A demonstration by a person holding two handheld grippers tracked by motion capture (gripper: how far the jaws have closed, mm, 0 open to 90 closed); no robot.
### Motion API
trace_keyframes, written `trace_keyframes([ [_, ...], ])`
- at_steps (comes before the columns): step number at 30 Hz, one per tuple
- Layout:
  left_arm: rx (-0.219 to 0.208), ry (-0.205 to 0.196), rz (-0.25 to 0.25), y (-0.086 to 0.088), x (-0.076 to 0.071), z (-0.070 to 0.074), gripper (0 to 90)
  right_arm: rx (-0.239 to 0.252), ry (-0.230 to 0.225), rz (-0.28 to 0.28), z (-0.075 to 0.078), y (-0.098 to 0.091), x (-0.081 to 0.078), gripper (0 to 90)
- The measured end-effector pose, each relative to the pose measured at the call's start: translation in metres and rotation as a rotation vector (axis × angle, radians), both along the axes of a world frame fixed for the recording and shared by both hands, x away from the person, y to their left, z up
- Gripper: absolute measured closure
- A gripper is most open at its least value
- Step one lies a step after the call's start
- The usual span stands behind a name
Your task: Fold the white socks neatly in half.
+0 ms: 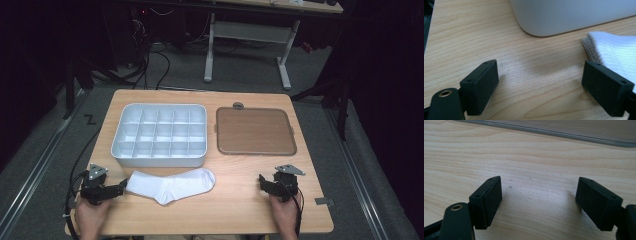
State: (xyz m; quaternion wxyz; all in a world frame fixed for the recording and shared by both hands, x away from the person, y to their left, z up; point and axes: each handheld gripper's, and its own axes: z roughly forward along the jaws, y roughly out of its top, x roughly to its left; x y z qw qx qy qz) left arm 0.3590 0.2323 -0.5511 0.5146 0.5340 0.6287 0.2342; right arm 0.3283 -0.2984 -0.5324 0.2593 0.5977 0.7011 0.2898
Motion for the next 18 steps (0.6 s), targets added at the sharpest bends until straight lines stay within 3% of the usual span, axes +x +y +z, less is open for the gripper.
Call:
trace_keyframes([
  [18,0.001,0.000,0.000,-0.0007,0.0002,-0.0001,14.3,-0.001,-0.002,0.002,0.0000,-0.0001,0.0002,21.8],
])
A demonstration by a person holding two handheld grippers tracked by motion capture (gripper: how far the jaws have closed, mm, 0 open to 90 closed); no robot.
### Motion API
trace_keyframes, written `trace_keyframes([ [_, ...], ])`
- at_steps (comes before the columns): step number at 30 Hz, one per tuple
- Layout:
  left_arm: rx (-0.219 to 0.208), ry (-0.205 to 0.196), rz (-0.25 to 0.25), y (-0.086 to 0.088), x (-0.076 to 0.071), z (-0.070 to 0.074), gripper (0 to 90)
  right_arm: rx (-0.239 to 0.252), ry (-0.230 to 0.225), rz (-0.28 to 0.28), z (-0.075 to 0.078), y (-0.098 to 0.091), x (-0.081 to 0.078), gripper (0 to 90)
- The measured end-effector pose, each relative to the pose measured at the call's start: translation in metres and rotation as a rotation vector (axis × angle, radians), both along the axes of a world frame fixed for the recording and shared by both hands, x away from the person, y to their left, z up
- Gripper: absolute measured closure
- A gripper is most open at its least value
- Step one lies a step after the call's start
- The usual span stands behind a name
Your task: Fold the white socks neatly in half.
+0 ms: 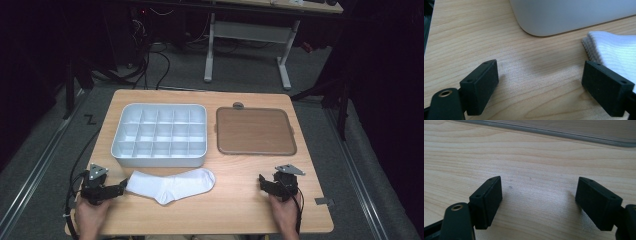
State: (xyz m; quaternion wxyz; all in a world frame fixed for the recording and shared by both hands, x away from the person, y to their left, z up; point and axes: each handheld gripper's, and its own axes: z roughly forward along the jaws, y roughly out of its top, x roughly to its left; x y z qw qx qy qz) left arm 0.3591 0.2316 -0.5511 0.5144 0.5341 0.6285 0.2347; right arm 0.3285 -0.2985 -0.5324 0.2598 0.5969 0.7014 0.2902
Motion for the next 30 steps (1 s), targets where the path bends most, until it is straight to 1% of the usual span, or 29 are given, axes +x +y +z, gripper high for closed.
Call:
trace_keyframes([
  [10,-0.003,-0.004,-0.017,-0.001,-0.003,0.000,15.9,0.002,0.006,0.009,0.001,-0.001,0.000,22.0],
  [11,-0.001,-0.004,-0.016,-0.001,-0.003,0.001,16.8,-0.001,0.006,0.007,0.001,-0.001,0.000,22.8],
  [13,-0.002,-0.001,-0.015,0.000,-0.005,0.002,19.5,-0.003,0.005,-0.004,0.002,0.000,-0.001,27.7],
  [15,-0.004,-0.001,-0.017,0.000,-0.005,0.002,21.3,-0.002,0.004,-0.002,0.002,-0.001,-0.002,32.2],
  [18,-0.027,0.013,-0.031,0.001,-0.007,0.005,23.6,0.003,0.004,0.001,0.003,0.000,-0.004,37.7],
  [20,-0.061,0.021,-0.035,0.002,-0.008,0.007,25.5,0.018,0.001,0.010,0.004,0.001,-0.006,41.0],
  [21,-0.065,0.024,-0.036,0.002,-0.008,0.008,26.8,0.022,-0.010,0.018,0.006,0.002,-0.008,42.7],
  [22,-0.081,0.034,-0.038,0.001,-0.008,0.011,27.1,0.029,-0.022,0.020,0.007,0.004,-0.009,44.5],
  [23,-0.088,0.039,-0.044,0.001,-0.009,0.014,27.3,0.040,-0.041,0.034,0.008,0.005,-0.011,45.9],
  [24,-0.095,0.030,-0.047,0.001,-0.011,0.017,28.6,0.049,-0.047,0.047,0.008,0.008,-0.012,47.0],
  [25,-0.112,0.014,-0.051,0.000,-0.013,0.020,29.0,0.055,-0.044,0.054,0.008,0.010,-0.012,48.0],
  [27,-0.134,0.006,-0.069,0.001,-0.016,0.026,30.9,0.058,-0.039,0.089,0.008,0.019,-0.012,49.4],
  [28,-0.154,0.001,-0.073,0.000,-0.017,0.028,31.2,0.056,-0.045,0.104,0.009,0.023,-0.012,49.9],
  [29,-0.160,0.008,-0.080,-0.001,-0.017,0.029,31.3,0.060,-0.053,0.127,0.011,0.029,-0.014,50.6],
  [30,-0.176,0.017,-0.092,-0.003,-0.017,0.030,31.4,0.063,-0.057,0.137,0.012,0.033,-0.014,51.2],
])
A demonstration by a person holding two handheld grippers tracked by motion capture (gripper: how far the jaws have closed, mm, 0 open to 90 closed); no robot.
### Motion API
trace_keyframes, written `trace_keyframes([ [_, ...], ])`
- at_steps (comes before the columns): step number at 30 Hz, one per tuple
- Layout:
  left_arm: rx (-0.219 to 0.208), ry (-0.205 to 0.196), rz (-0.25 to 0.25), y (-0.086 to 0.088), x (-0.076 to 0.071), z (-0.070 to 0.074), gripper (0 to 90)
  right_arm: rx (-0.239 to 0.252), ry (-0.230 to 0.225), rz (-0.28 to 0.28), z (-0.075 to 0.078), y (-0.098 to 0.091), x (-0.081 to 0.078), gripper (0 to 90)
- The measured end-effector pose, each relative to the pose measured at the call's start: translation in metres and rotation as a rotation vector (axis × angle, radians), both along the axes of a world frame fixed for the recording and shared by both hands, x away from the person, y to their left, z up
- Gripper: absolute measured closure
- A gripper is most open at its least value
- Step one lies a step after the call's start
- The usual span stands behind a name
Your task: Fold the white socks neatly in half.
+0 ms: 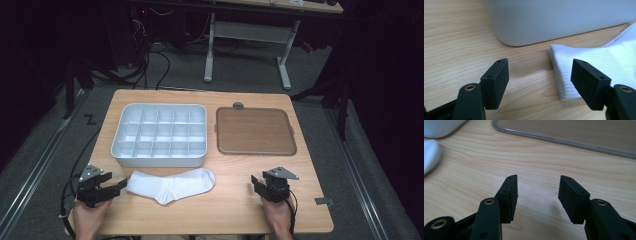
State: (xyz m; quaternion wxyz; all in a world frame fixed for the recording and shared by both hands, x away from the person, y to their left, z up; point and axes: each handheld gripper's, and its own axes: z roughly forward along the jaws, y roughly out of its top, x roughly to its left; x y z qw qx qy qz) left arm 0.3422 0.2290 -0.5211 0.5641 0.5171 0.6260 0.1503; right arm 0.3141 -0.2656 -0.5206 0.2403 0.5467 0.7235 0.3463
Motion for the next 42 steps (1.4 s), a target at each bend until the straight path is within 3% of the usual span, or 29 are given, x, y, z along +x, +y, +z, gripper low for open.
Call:
trace_keyframes([
  [6,-0.033,0.020,-0.027,-0.014,-0.002,0.004,35.2,0.014,0.002,0.102,0.005,0.029,-0.001,53.4],
  [12,-0.003,0.054,-0.033,-0.029,0.002,-0.002,38.3,0.044,0.010,0.198,0.009,0.056,0.001,54.9],
  [20,0.019,0.067,-0.015,-0.036,0.006,-0.007,40.7,0.040,0.027,0.298,0.006,0.092,0.009,56.6],
  [32,0.037,0.088,0.007,-0.041,0.009,-0.012,46.2,0.039,0.067,0.314,-0.003,0.113,0.026,63.3],
  [37,0.039,0.086,0.000,-0.042,0.008,-0.013,52.0,0.035,0.092,0.313,-0.006,0.114,0.028,70.8],
  [42,0.039,0.087,0.002,-0.043,0.008,-0.013,62.2,0.021,0.088,0.334,-0.007,0.115,0.029,82.2],
])
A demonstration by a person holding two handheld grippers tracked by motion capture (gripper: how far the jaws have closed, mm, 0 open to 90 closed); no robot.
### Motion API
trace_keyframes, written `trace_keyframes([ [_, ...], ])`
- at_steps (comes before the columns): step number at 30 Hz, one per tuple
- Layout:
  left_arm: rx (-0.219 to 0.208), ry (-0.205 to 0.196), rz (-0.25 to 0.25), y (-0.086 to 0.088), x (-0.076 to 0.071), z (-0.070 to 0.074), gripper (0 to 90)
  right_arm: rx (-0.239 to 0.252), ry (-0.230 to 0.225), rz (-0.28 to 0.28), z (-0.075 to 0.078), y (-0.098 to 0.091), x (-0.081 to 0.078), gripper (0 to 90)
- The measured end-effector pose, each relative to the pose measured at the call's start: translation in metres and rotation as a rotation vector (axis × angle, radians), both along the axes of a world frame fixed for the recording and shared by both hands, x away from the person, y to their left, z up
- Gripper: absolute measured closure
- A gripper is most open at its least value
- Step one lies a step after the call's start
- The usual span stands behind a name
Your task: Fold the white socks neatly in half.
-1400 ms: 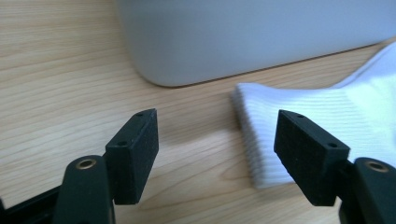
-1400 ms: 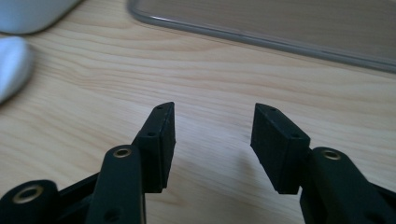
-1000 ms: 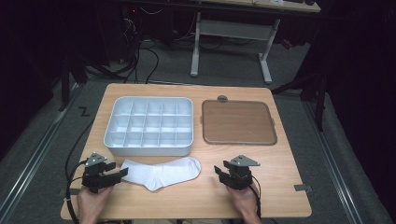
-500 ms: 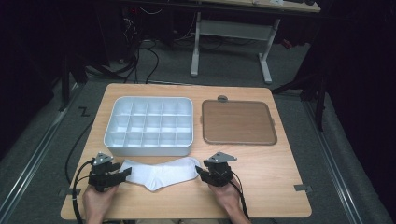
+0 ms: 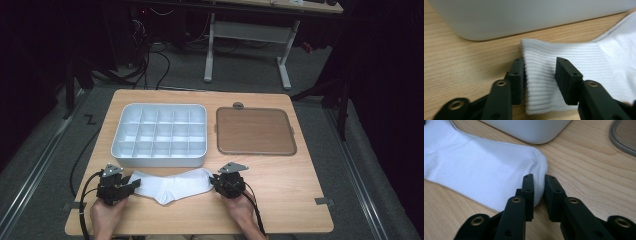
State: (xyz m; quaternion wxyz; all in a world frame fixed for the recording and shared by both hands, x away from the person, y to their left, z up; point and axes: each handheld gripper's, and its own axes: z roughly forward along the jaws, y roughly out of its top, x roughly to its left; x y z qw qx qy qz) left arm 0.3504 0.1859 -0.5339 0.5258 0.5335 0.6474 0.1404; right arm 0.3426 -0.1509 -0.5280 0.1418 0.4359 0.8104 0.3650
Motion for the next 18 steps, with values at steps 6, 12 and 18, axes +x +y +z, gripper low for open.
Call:
trace_keyframes([
  [6,-0.019,0.006,-0.003,0.001,-0.001,0.002,74.8,0.001,0.002,0.009,0.001,-0.001,-0.001,86.8],
  [12,-0.015,-0.010,-0.033,-0.003,-0.004,0.008,79.4,0.002,-0.017,0.007,0.007,-0.005,-0.005,87.1],
  [18,-0.056,-0.015,-0.051,-0.008,-0.005,0.012,81.5,-0.018,-0.027,0.002,0.009,-0.010,-0.009,87.1],
])
